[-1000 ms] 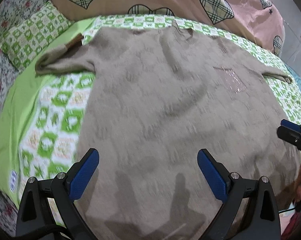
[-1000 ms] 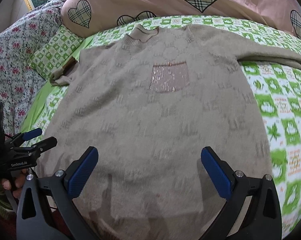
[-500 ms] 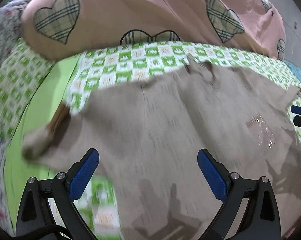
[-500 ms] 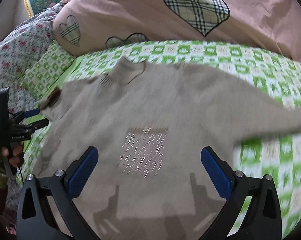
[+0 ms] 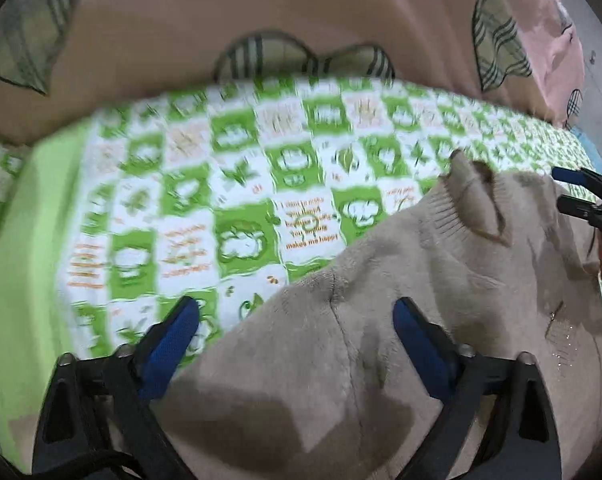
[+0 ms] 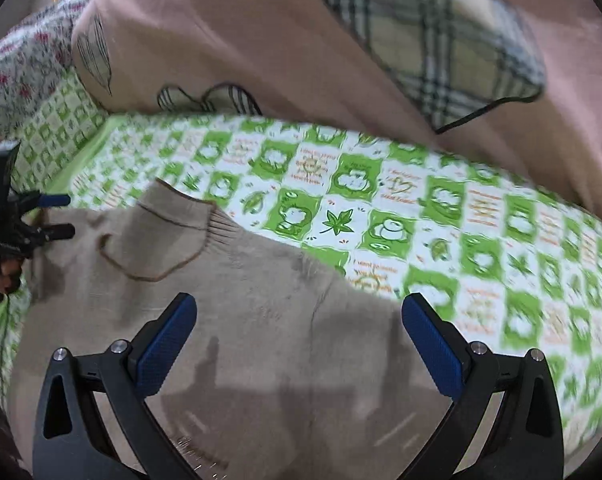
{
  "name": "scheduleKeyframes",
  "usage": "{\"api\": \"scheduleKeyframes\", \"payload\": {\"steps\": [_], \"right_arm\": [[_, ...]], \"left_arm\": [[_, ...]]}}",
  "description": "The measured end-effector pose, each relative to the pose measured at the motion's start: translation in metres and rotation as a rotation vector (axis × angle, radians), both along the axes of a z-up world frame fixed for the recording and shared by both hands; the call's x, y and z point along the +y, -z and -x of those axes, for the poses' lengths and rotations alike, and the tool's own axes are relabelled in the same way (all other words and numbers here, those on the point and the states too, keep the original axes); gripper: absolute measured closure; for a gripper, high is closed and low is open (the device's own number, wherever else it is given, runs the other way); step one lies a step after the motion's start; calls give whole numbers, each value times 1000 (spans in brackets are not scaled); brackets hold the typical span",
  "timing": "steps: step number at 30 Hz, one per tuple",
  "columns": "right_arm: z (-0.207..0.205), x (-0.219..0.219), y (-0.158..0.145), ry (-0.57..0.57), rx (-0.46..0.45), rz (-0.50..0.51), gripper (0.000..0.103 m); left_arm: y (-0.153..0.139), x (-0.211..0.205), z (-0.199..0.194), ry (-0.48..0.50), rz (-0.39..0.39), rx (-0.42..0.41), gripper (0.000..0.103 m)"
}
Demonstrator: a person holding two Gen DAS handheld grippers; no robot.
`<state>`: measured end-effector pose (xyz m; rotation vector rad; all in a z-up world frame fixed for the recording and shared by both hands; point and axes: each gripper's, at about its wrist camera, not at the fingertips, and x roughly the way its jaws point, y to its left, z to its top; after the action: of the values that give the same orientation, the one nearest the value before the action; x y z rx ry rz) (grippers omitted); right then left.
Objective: Fold small clothes
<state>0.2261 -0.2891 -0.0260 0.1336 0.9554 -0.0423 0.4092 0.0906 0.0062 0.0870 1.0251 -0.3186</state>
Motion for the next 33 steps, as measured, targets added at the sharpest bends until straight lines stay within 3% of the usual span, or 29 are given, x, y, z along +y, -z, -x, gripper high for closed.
{"api": "scheduleKeyframes", "payload": {"steps": [1,2,3,4,5,6,7,9,14,19,23,24,27,33], "right_arm": [[-3,-1,3,-7,7,-5,2],[-7,-2,10,-15,25,-14,6],[-10,-3,17,-22,45,-12,23],[-10,-3,22,-14,61,16,47],[-8,-3,26,12,73,73,59],[-5,-5,25,25,70,81,81],[-2,-9,24,32,58,44,94],[7,-18,14,67,20,13,96],[21,-31,-14,165,-65,70,96],[12,-41,11,249,-17,85,96],[6,-39,17,281,-12,88,95],[4,-41,18,285,-1,75,93],[11,-42,11,270,-9,42,65],[97,-63,-29,346,-106,29,53]], "left_arm": [[5,-1,-3,18,8,24,36],[11,-3,-5,29,5,46,45],[19,-5,-5,33,-14,60,48],[20,-6,-3,44,-12,49,57],[19,-8,3,71,13,32,81],[18,-8,8,87,41,24,94],[16,-9,13,82,38,4,95],[7,-11,30,62,2,-67,98],[-21,12,43,-66,-9,-168,98],[3,21,29,-128,-102,-134,98],[14,33,25,-207,-94,-118,97],[17,39,23,-237,-85,-103,97],[15,45,24,-266,-58,-86,93],[-24,49,67,-291,-75,-147,86]]}}
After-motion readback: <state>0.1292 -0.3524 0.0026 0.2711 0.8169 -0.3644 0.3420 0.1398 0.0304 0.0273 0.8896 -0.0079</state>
